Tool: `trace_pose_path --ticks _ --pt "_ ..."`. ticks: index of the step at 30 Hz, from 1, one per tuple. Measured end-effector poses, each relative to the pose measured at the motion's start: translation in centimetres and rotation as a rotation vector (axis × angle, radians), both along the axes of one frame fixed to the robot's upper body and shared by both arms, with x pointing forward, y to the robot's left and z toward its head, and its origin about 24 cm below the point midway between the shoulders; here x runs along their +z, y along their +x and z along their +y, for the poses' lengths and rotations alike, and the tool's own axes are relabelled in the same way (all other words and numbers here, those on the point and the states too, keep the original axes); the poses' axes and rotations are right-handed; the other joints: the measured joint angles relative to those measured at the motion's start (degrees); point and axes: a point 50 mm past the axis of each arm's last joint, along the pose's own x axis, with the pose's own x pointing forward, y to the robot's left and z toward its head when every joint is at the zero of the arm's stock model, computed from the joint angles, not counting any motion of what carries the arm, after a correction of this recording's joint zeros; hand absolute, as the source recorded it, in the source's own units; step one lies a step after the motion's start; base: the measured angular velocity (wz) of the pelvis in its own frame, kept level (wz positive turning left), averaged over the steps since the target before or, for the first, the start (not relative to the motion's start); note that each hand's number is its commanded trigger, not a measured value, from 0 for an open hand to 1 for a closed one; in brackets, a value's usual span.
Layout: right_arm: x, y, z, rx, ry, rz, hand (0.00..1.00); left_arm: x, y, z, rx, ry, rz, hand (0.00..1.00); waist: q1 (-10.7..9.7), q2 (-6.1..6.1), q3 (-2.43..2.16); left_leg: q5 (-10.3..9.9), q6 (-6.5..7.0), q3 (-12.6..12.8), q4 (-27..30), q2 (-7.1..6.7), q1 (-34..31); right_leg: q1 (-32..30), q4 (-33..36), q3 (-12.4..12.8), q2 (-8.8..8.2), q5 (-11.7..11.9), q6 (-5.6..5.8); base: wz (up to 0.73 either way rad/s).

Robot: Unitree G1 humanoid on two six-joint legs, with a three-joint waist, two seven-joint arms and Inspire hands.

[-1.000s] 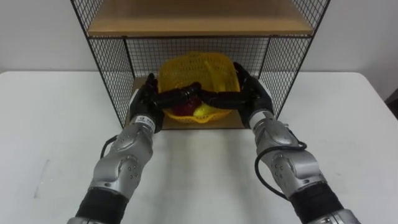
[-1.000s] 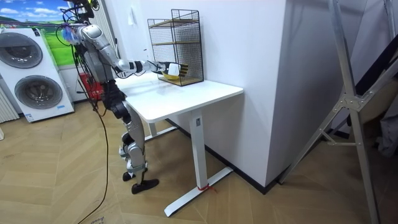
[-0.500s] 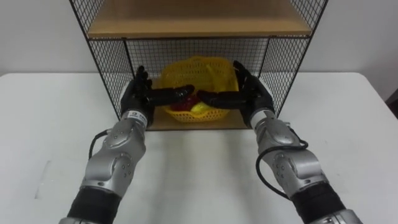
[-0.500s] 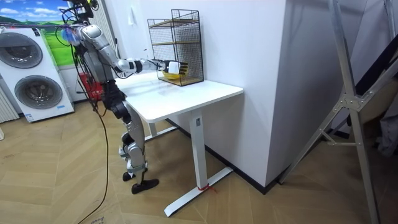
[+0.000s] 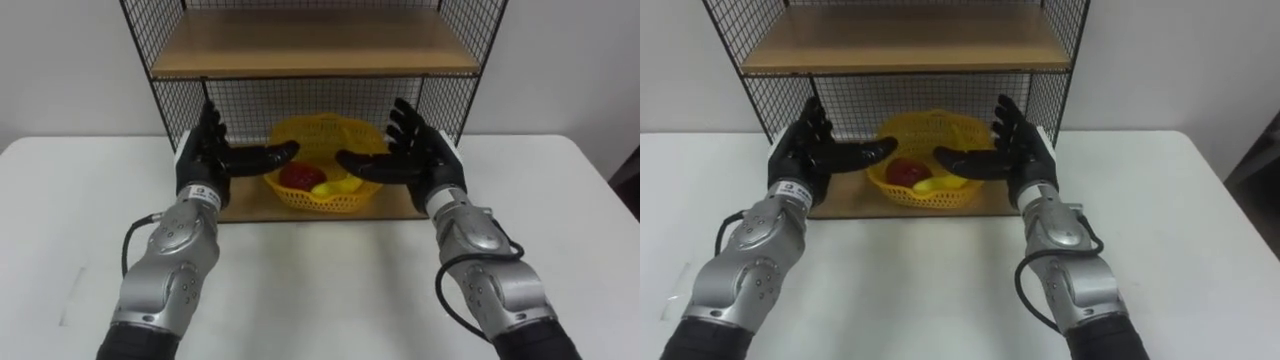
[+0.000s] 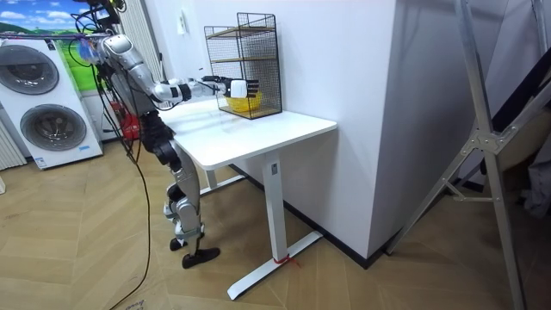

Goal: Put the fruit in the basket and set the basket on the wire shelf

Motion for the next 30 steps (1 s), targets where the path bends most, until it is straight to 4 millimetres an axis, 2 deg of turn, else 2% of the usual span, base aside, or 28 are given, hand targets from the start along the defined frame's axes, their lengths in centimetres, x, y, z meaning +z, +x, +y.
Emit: trace_pose_path --ticks 2,4,8,12,16,21,24,30 --pt "0.2 0.0 0.0 0.011 -0.029 -0.015 0.0 0.4 -0.3 0.0 -0.001 0.007 -0.024 0.0 0.0 -0.05 0.11 0.1 -0.02 0.0 -0.4 -0.01 0.1 0.0 -0.2 0.1 0.03 0.0 0.0 0.0" --pt "0.9 -0.2 0.0 0.014 -0.057 -0.055 0.0 0.8 -0.6 -0.1 -0.019 0.028 -0.054 0.0 -0.1 -0.29 0.5 0.3 -0.02 0.1 -0.8 0.01 -0.2 -0.1 -0.8 -0.1 0.07 0.2 -0.1 0.0" --pt "1.4 -0.4 -0.2 0.008 -0.072 -0.08 0.0 0.6 -1.1 0.1 -0.029 0.061 -0.055 0.0 -0.3 -0.8 0.81 0.3 -0.02 0.1 -0.7 0.01 -0.4 -0.3 -0.9 -0.1 0.13 0.3 -0.11 0.0" --pt "2.4 -0.8 -0.4 -0.006 -0.076 -0.131 0.0 1.9 -1.7 0.2 -0.03 0.056 -0.118 0.0 0.0 -0.97 0.82 0.4 0.01 0.4 -0.7 0.03 -1.0 -1.1 -0.9 0.2 0.22 0.3 -0.1 -0.03" --pt "2.3 -1.3 -0.5 -0.009 -0.074 -0.149 0.0 2.7 -1.9 0.0 -0.034 0.049 -0.167 0.0 0.0 -0.92 0.81 0.4 0.01 0.4 -0.8 0.06 -0.5 -0.9 -0.9 0.3 0.19 0.4 -0.12 0.0" --pt "1.5 -1.9 -1.5 -0.036 -0.079 -0.126 0.0 1.9 -2.8 0.3 -0.066 0.042 -0.163 0.0 -0.3 -0.88 0.76 0.4 0.01 0.4 -0.9 0.07 -0.6 -0.8 -0.8 0.2 0.13 0.3 -0.11 0.0" --pt "2.0 -2.5 -1.6 -0.041 -0.072 -0.151 0.0 1.3 -3.3 0.2 -0.104 0.036 -0.149 0.0 -0.6 -0.88 0.77 0.4 0.0 0.3 -0.7 0.07 -1.1 -1.1 -0.9 0.2 0.14 0.3 -0.11 0.0" --pt "3.0 -2.9 -1.3 -0.004 -0.097 -0.221 0.0 1.4 -3.4 -0.1 -0.155 0.028 -0.181 0.0 -1.4 -0.87 0.75 0.4 0.0 0.2 -0.7 0.04 -1.2 -1.0 -0.9 0.2 0.16 0.3 -0.09 0.01"
